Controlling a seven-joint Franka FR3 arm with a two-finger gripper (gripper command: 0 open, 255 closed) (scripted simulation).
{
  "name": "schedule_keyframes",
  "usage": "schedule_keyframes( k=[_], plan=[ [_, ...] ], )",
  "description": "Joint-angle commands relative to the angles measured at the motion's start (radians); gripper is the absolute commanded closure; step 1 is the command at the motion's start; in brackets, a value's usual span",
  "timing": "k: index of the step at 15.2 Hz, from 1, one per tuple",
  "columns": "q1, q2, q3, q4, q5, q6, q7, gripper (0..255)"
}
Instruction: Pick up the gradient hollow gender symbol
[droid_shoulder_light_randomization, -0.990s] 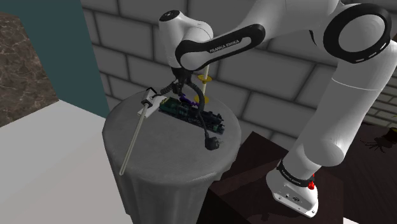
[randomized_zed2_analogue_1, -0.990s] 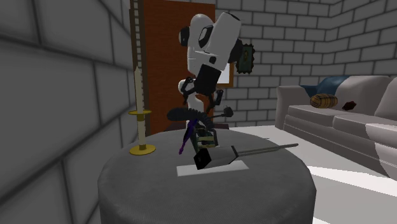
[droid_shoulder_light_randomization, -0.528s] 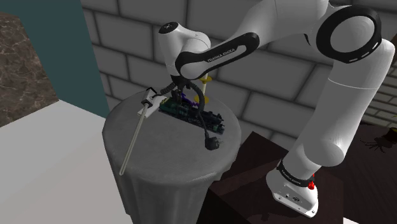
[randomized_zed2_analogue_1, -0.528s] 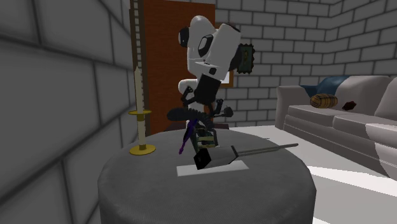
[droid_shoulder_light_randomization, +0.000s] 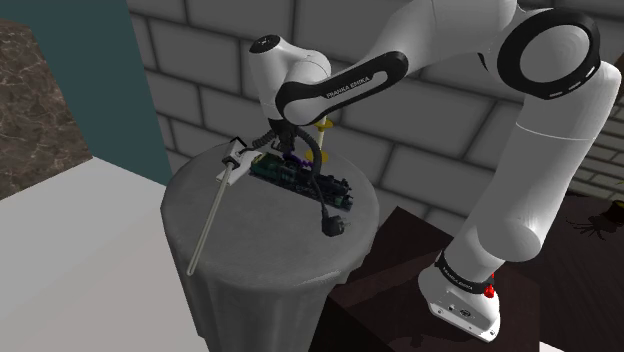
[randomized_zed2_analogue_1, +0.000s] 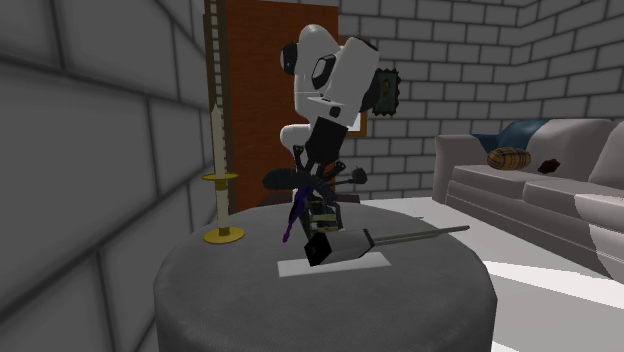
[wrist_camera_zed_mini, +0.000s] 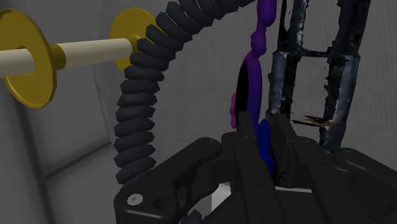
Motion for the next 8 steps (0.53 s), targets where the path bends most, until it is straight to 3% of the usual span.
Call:
schedule_keyframes(
  k=[1, 8],
  plan=[
    [0.0, 0.002, 0.0, -0.001, 0.001, 0.0, 0.0, 255],
    [-0.001, -0.026, 0.004, 0.042, 0.021, -0.063, -0.034, 255]
  ],
)
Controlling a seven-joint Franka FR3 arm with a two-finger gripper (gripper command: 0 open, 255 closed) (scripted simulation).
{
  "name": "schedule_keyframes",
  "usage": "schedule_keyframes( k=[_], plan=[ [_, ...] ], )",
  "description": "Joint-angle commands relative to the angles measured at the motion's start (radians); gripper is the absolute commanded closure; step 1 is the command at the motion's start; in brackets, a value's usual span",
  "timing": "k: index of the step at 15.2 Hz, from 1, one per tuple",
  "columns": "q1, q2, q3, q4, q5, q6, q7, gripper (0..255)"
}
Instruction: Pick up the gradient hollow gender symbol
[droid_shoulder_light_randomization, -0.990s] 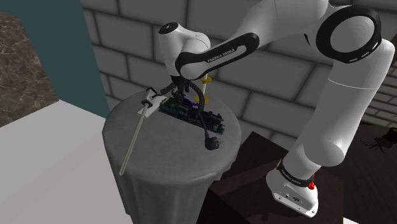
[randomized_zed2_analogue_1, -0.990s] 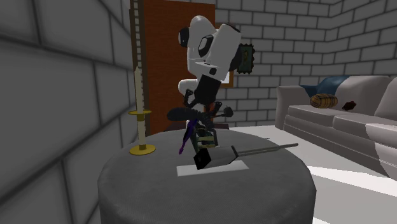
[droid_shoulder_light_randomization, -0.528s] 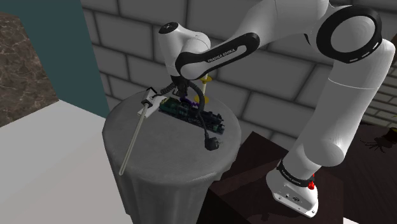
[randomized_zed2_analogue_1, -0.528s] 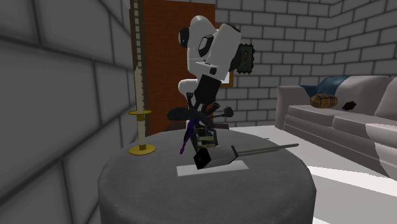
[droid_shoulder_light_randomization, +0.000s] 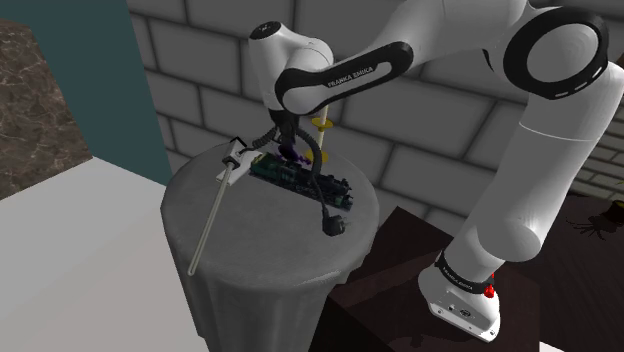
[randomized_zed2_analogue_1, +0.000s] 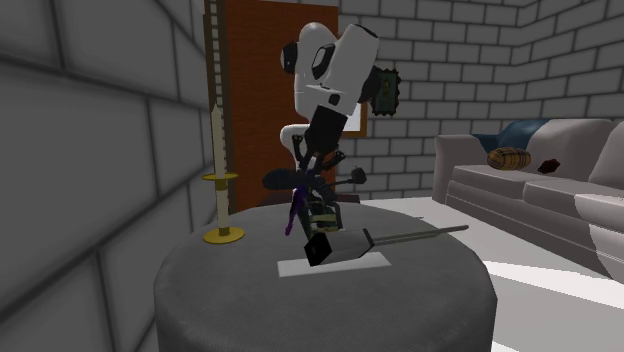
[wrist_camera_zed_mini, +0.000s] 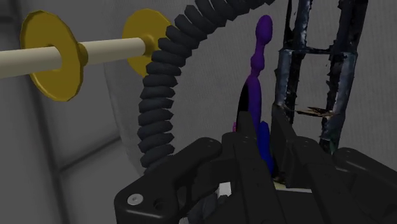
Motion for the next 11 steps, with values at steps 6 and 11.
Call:
schedule_keyframes(
  k=[6, 11],
  plan=[
    [0.002, -0.027, 0.005, 0.059, 0.02, -0.079, -0.034, 255],
    [0.003, -0.036, 0.006, 0.089, 0.028, -0.115, -0.049, 255]
  ],
)
